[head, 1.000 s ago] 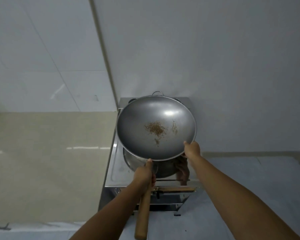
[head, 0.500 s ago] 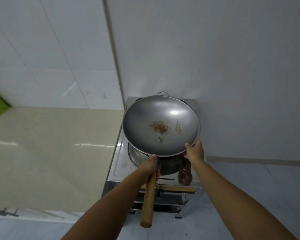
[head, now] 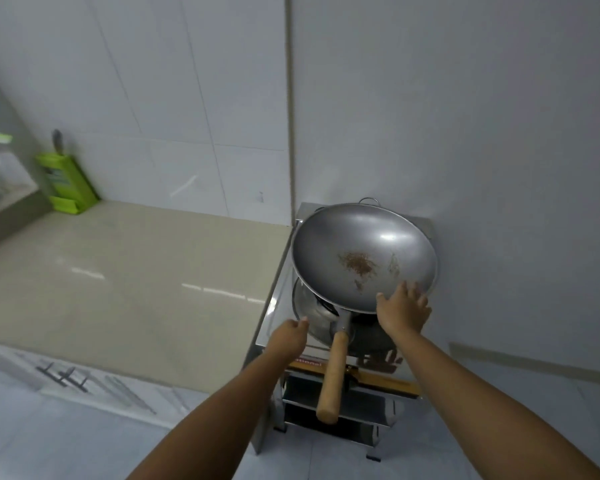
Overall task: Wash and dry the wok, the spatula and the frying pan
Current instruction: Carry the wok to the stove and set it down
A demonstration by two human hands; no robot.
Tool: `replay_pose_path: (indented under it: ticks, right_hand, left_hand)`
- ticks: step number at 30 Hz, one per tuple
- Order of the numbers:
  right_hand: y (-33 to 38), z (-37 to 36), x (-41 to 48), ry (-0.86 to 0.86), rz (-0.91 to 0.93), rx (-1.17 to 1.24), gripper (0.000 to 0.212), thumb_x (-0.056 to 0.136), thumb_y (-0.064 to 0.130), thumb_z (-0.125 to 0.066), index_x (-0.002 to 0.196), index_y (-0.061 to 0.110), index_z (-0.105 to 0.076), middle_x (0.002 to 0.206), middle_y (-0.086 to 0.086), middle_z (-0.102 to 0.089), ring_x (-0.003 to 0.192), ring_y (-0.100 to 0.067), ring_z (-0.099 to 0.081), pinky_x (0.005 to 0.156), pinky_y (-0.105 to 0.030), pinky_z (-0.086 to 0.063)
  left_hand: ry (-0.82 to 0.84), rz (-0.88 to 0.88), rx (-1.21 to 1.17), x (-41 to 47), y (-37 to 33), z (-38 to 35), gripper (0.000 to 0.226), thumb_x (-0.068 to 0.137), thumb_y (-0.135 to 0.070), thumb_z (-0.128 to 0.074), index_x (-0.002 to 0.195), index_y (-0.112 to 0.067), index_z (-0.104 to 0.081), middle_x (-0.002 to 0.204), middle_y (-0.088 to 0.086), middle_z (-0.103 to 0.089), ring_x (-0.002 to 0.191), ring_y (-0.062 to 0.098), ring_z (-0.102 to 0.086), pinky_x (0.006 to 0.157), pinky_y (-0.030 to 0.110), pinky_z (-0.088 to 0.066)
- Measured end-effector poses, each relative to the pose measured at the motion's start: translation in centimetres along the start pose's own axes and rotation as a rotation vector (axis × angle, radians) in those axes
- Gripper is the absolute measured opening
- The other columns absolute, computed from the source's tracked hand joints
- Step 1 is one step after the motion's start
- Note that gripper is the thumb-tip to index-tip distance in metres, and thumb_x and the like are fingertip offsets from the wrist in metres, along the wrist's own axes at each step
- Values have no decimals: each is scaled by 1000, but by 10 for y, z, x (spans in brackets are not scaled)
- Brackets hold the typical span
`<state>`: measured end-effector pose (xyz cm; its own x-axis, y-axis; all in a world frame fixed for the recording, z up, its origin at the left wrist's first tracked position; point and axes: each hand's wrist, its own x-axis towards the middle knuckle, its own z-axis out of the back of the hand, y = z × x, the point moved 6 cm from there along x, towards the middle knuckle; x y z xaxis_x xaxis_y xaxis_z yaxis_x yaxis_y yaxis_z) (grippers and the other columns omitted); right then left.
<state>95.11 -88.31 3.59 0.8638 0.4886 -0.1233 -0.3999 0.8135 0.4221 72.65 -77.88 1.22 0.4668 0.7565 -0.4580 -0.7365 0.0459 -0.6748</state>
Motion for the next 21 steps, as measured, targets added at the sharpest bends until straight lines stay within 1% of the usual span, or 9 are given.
replay_pose_path:
  ticks: [3,6,9,11,12,14,16,19,21]
  right_hand:
    - [49,-14,-20,50,181,-54,68,100,44,-37,155,13,-10,163,-6,1,148,-33,-3,118,-52,-10]
    - [105,-37,-41,177,343,-113,64,101,42,-34,154,12,-15,163,-5,-3,148,-30,-3,118,-46,-8]
    - [161,-70,-71,319,508,-233,61,100,42,-32,151,8,-25,160,-9,-19,145,-30,-18,117,-44,-17]
    - [194,-96,-97,408,577,-282,59,100,43,-32,146,6,-34,155,-12,-29,141,-31,-27,114,-43,-25]
    - [209,-110,-111,458,598,-299,60,100,44,-31,146,6,-34,154,-12,-30,140,-32,-29,114,-43,-26]
    - [238,-139,-141,556,640,-340,63,101,47,-29,149,6,-29,156,-12,-27,140,-32,-29,115,-42,-26]
    - [268,-167,-172,610,682,-376,66,101,50,-28,151,7,-23,158,-10,-21,141,-32,-27,115,-43,-26]
    - [324,-206,-216,623,768,-405,66,102,48,-27,152,8,-19,162,-8,-9,146,-30,-18,117,-43,-21]
    - [366,-230,-247,631,830,-413,65,102,48,-26,153,9,-16,162,-6,-6,147,-29,-14,118,-43,-19]
  left_hand:
    - [-129,53,169,0,38,38,54,101,-46,-32,133,-7,-51,135,15,-55,124,31,-51,103,37,-40]
    - [-246,73,317,-10,73,78,53,101,-45,-31,136,-9,-46,138,12,-50,128,28,-46,103,39,-37]
    - [-313,87,407,-20,109,114,52,101,-44,-31,138,-9,-44,139,10,-48,130,26,-42,105,39,-36]
    - [-320,107,447,-26,135,138,53,101,-44,-31,139,-9,-43,140,9,-48,131,25,-41,106,39,-35]
    - [-319,123,465,-30,149,150,53,101,-45,-31,139,-10,-43,141,9,-47,132,25,-41,106,39,-34]
    - [-316,162,481,-42,183,177,53,101,-44,-31,140,-10,-41,143,9,-45,133,25,-38,108,39,-32]
    - [-331,210,480,-57,220,212,53,101,-43,-30,141,-9,-40,144,10,-43,135,25,-37,108,40,-31]
    - [-377,286,480,-77,276,272,54,101,-44,-31,142,-9,-39,146,11,-42,136,26,-36,111,41,-30]
    - [-405,334,465,-88,314,307,56,101,-44,-30,144,-8,-37,149,12,-39,139,27,-32,113,42,-28]
